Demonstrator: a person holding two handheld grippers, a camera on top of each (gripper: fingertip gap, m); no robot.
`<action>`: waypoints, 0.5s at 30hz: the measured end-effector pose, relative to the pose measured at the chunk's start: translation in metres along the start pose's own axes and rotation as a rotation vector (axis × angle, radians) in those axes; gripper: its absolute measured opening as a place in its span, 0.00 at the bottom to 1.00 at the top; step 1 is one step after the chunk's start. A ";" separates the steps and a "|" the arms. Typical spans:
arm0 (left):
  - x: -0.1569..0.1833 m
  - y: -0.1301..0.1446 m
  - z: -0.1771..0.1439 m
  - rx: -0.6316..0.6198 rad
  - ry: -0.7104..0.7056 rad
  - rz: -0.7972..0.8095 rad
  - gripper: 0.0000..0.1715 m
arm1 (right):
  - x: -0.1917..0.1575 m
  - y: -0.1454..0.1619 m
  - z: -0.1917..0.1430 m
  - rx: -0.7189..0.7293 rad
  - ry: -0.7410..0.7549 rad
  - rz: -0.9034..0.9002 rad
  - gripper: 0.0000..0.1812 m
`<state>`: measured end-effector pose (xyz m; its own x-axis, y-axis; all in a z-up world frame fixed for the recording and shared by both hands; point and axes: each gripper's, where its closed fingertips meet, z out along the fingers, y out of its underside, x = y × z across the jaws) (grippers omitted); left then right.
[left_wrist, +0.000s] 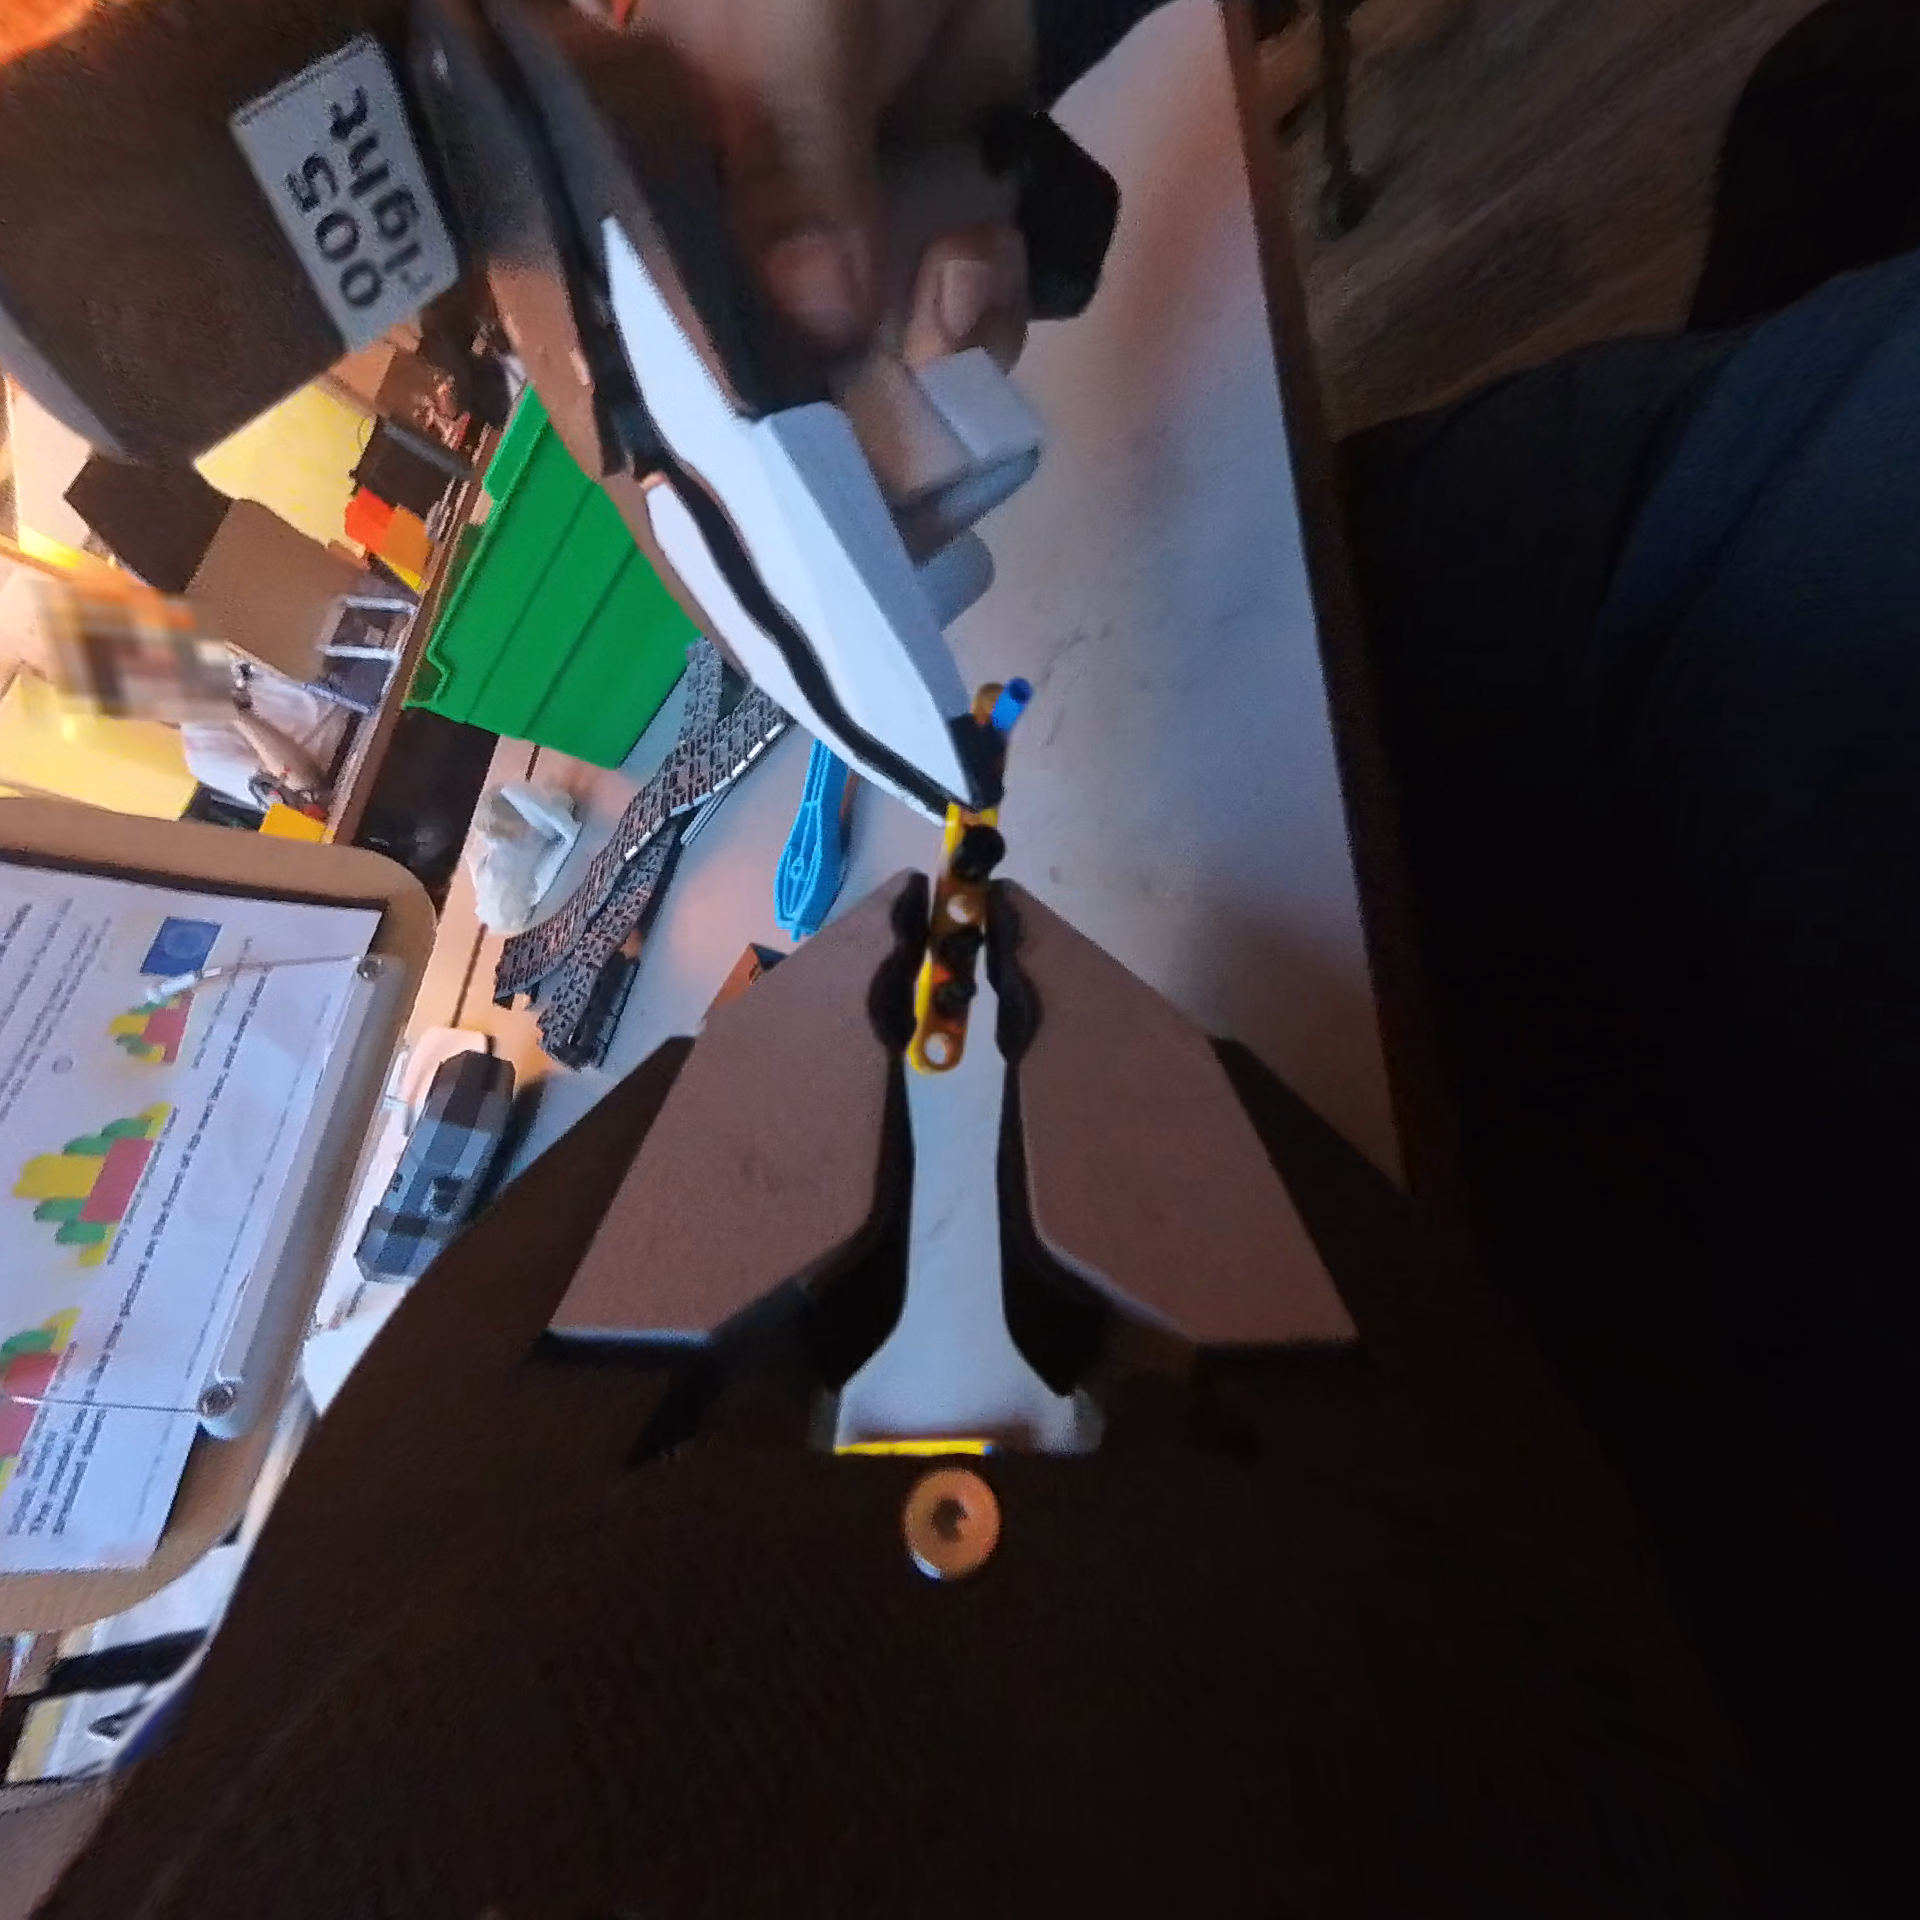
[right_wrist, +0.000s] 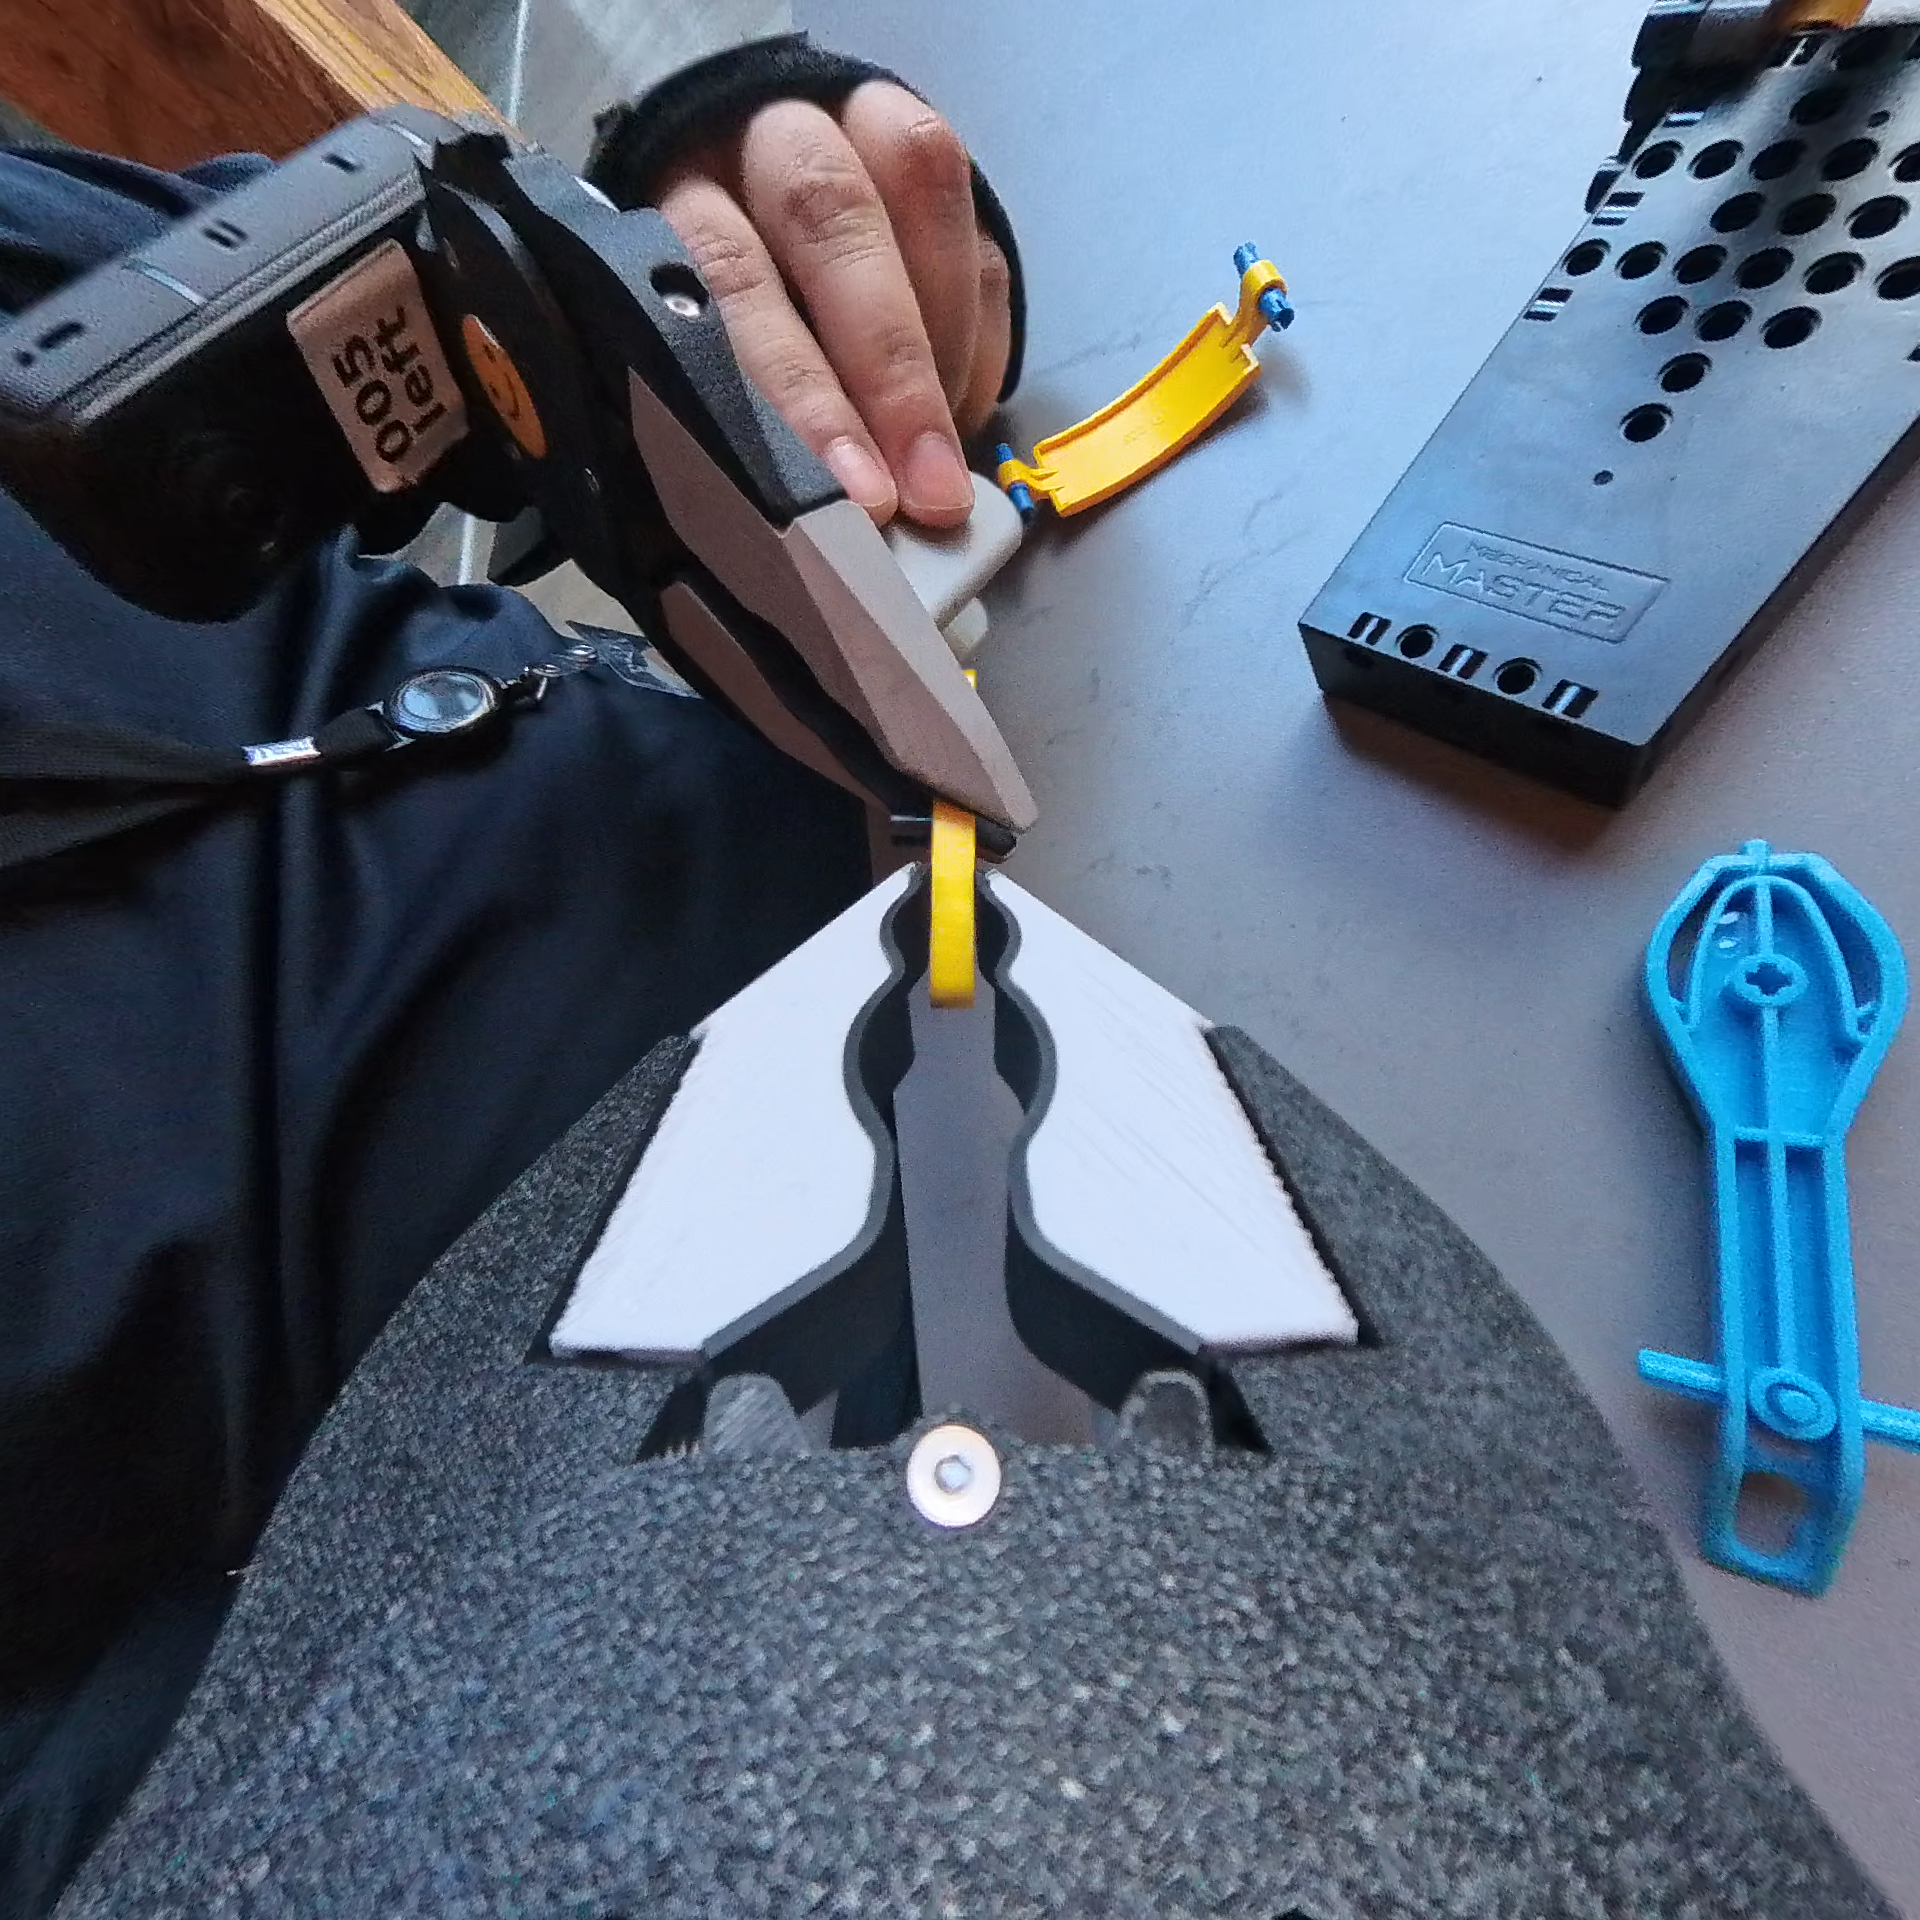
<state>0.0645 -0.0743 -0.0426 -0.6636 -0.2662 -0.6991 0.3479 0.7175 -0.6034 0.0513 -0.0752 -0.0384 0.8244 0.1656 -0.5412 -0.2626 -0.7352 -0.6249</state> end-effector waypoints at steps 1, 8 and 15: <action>0.002 0.001 0.000 -0.009 0.007 0.019 0.04 | 0.001 -0.001 0.000 0.003 0.005 -0.004 0.03; -0.015 0.002 -0.009 -0.010 0.120 -0.398 0.03 | 0.003 -0.046 -0.037 0.256 0.149 -0.186 0.11; -0.028 -0.010 -0.024 0.200 0.374 -0.947 0.03 | -0.008 -0.058 -0.041 0.312 0.223 -0.367 0.15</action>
<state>0.0642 -0.0592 -0.0073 -0.8739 -0.4239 0.2379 -0.3424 0.1895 -0.9202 0.0800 -0.0606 0.0254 0.9679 0.2065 -0.1435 -0.0451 -0.4192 -0.9068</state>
